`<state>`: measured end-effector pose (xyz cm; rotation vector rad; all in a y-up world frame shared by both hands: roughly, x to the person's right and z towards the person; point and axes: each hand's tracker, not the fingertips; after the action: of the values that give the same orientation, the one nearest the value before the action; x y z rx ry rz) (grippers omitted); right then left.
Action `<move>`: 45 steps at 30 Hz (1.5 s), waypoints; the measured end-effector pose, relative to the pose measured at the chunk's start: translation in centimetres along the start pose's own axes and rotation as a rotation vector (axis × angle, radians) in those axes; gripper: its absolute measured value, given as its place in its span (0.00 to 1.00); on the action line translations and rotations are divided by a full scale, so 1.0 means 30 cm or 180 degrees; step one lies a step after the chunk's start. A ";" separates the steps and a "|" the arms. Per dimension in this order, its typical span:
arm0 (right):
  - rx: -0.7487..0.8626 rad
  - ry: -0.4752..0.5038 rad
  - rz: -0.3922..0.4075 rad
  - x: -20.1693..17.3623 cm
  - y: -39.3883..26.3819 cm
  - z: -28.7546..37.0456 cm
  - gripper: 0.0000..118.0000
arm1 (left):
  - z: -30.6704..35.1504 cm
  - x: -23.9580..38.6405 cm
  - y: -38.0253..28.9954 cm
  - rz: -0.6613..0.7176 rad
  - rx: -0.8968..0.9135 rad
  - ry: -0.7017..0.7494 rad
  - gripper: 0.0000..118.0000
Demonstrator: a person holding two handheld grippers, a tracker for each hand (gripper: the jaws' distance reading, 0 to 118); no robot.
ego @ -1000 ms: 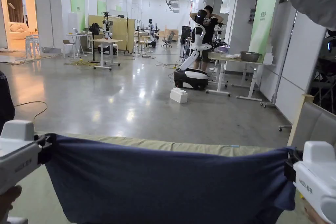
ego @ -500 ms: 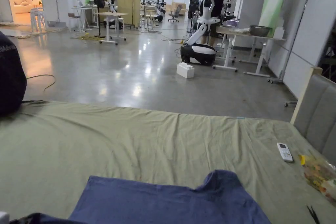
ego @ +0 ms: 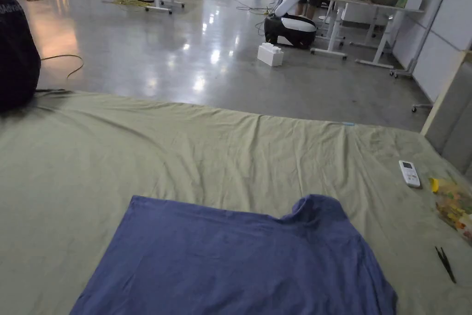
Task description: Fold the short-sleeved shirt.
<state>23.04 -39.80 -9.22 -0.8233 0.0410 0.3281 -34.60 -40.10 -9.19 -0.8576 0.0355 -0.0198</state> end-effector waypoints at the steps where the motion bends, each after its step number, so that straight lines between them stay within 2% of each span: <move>1: -0.0048 0.0002 0.0022 -0.004 -0.012 -0.007 0.03 | -0.012 0.002 -0.002 -0.0052 -0.0080 0.0002 0.05; 4: -0.0290 0.0029 0.0079 -0.009 -0.015 -0.060 0.05 | -0.036 0.004 -0.003 -0.0034 -0.0201 0.0009 0.08; 5: -0.0320 0.0008 0.0099 -0.014 -0.019 -0.060 0.09 | -0.036 0.005 0.002 -0.0044 -0.0211 0.0005 0.11; 6: -0.0314 -0.0027 0.0086 -0.018 -0.023 -0.055 0.19 | -0.035 0.004 0.013 -0.0050 -0.0225 0.0014 0.15; 7: -0.0348 -0.0086 0.0091 -0.021 0.008 -0.051 0.39 | -0.033 0.002 0.026 -0.0058 -0.0243 0.0028 0.23; 8: -0.0358 -0.0127 0.0095 -0.020 0.023 -0.043 0.54 | -0.016 0.014 0.042 -0.0083 -0.0245 0.0062 0.30; 10: -0.0262 -0.0244 -0.0081 -0.001 0.055 -0.001 0.72 | 0.006 0.026 0.084 -0.0137 -0.0166 0.0132 0.47; 14: 0.0334 -0.0235 -0.0343 0.017 0.206 0.071 0.74 | 0.019 0.055 0.194 -0.0131 0.0200 0.0100 0.49; 21: 0.1740 -0.0298 -0.0663 -0.061 0.518 0.120 0.75 | 0.071 0.245 0.465 -0.0128 0.1240 -0.0039 0.49; 24: 0.2071 -0.0251 -0.0760 -0.103 0.629 0.115 0.74 | 0.117 0.337 0.561 -0.0153 0.1702 -0.0059 0.45; 25: 0.2138 -0.0248 -0.0807 -0.117 0.656 0.114 0.72 | 0.130 0.366 0.587 -0.0150 0.1853 -0.0021 0.38; 26: 0.2184 -0.0257 -0.0817 -0.129 0.673 0.114 0.65 | 0.142 0.389 0.608 -0.0177 0.1950 -0.0006 0.31; 27: 0.2246 -0.0262 -0.0812 -0.144 0.704 0.107 0.55 | 0.155 0.416 0.633 -0.0200 0.2021 0.0047 0.21; 28: 0.2347 -0.0262 -0.0841 -0.156 0.718 0.105 0.38 | 0.157 0.430 0.652 -0.0224 0.2115 0.0069 0.16; 29: 0.2427 -0.0305 -0.0808 -0.165 0.731 0.108 0.28 | 0.159 0.441 0.666 -0.0260 0.2199 0.0096 0.16; 30: 0.2518 -0.0324 -0.0741 -0.170 0.742 0.114 0.22 | 0.165 0.452 0.675 -0.0274 0.2227 0.0092 0.12; 31: 0.2492 -0.0250 -0.0791 -0.179 0.750 0.106 0.17 | 0.172 0.462 0.681 -0.0302 0.2261 0.0088 0.04; 33: 0.2562 -0.0285 -0.0794 -0.188 0.759 0.114 0.04 | 0.172 0.473 0.686 -0.0306 0.2338 0.0118 0.03; 35: 0.2635 -0.0326 -0.0811 -0.198 0.768 0.131 0.03 | 0.180 0.474 0.687 -0.0280 0.2355 0.0083 0.03; 38: 0.2639 -0.0211 -0.0842 -0.185 0.782 0.131 0.01 | 0.178 0.467 0.693 -0.0147 0.2337 0.0022 0.01; 45: 0.2616 -0.0227 -0.0740 -0.194 0.804 0.142 0.00 | 0.169 0.387 0.670 0.0129 0.2132 -0.0088 0.01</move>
<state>9.84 -23.02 -22.56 0.0018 0.0104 0.0967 -22.74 -23.48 -21.35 -0.1873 0.0180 0.0182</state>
